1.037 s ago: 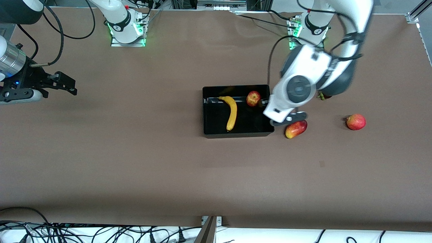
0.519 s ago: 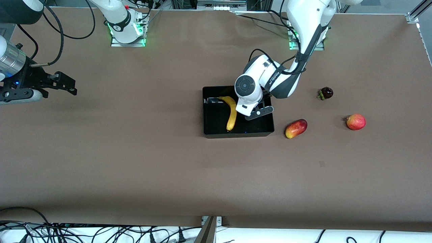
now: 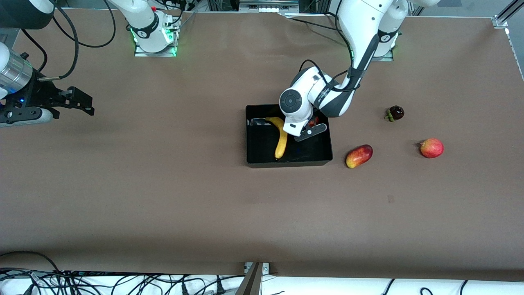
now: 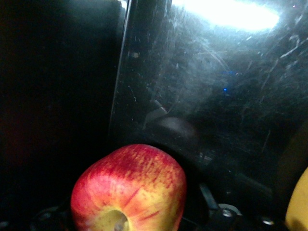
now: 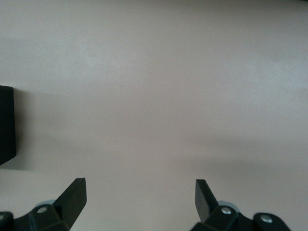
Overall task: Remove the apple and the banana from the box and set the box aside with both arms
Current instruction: 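Lower the left gripper and grasp the red apple inside the tray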
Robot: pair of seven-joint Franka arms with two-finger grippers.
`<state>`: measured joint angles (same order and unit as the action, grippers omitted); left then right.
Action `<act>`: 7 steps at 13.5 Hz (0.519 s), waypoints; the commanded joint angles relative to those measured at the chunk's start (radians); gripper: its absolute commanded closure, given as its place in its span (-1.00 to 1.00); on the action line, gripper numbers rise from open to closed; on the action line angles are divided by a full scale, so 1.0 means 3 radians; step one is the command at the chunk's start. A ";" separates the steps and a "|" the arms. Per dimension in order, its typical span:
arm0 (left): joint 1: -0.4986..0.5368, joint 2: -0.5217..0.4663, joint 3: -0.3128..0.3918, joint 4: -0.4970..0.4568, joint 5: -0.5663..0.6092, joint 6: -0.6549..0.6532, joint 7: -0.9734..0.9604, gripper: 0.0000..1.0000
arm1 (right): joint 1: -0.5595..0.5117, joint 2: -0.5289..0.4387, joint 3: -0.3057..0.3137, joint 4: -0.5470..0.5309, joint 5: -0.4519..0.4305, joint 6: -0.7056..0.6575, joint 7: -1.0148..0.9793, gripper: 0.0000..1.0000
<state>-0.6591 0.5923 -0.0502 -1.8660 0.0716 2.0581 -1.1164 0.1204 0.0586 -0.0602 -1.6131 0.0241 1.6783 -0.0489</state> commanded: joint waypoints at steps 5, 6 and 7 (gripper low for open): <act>-0.0033 -0.0072 0.0029 0.0078 0.0017 -0.0028 -0.0103 0.63 | 0.0003 0.0014 0.0012 0.0069 -0.0039 -0.0057 -0.0006 -1.00; -0.0022 -0.0118 0.0029 0.0114 0.0017 -0.0115 -0.0078 0.63 | 0.0003 0.0014 0.0017 0.0069 -0.0039 -0.0057 -0.0006 -1.00; -0.0012 -0.0179 0.0034 0.0206 0.0017 -0.0242 -0.0052 0.63 | 0.0003 0.0014 0.0012 0.0069 -0.0039 -0.0057 -0.0006 -1.00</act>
<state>-0.6632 0.5885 -0.0464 -1.8374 0.0715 2.0549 -1.1325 0.1205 0.0586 -0.0595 -1.6127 0.0241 1.6783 -0.0489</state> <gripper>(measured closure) 0.295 0.000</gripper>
